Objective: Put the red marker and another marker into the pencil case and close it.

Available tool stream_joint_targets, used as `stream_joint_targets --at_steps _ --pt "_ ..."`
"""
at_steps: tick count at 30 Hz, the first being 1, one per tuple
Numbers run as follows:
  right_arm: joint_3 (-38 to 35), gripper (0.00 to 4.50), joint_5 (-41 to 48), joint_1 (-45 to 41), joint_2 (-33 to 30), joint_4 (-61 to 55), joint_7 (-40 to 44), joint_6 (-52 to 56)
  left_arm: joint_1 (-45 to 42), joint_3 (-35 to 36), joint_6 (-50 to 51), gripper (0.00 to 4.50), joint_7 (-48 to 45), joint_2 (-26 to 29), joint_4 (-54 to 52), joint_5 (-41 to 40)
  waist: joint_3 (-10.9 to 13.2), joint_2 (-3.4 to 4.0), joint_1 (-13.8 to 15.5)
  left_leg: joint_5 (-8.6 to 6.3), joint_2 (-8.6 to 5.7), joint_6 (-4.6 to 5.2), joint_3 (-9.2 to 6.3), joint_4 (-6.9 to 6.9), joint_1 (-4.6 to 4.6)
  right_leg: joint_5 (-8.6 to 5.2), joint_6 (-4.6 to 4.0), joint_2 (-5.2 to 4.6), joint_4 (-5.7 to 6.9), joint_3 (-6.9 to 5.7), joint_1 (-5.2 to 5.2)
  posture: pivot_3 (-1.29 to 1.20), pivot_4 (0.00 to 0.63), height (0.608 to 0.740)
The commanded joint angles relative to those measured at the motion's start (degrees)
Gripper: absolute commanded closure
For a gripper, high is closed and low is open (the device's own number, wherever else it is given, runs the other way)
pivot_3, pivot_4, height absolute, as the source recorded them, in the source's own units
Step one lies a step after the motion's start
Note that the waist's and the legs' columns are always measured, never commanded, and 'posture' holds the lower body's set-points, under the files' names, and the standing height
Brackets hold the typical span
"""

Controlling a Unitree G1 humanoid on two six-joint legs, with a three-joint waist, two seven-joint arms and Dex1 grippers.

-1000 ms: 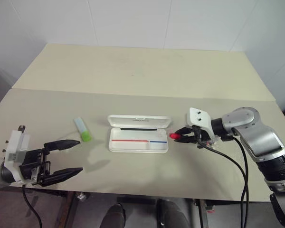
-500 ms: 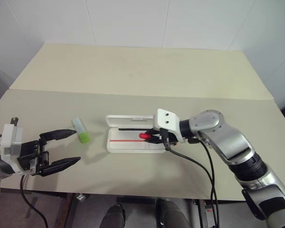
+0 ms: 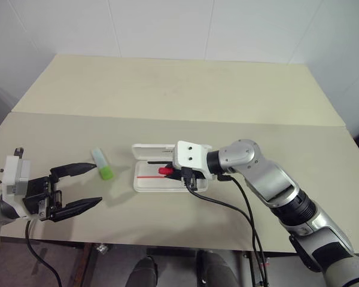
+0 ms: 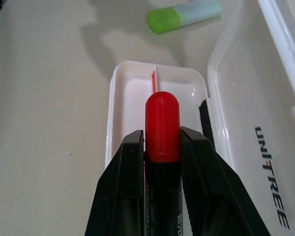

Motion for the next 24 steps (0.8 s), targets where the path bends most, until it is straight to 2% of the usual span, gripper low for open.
stream_joint_targets --at_steps 1,24 --pt "-0.16 3.08 -0.91 -1.69 1.08 -0.42 -0.83 -1.39 0.43 1.78 0.12 0.0 0.4 0.68 -2.05 -0.75 0.0 0.0 -0.04 0.0 0.0 0.0 0.0 0.0 0.0 0.0 0.0 0.0 0.0 0.0 0.0 0.0 0.15 0.74" --pt "4.39 3.08 -12.32 -2.98 7.26 5.37 -5.64 -9.95 0.27 1.4 0.86 0.0 1.95 0.29 -3.41 -1.1 0.0 0.0 -0.25 0.0 0.0 0.0 -0.01 -0.05 0.0 -0.01 -0.01 0.0 0.02 0.0 -0.04 0.0 0.15 0.74"
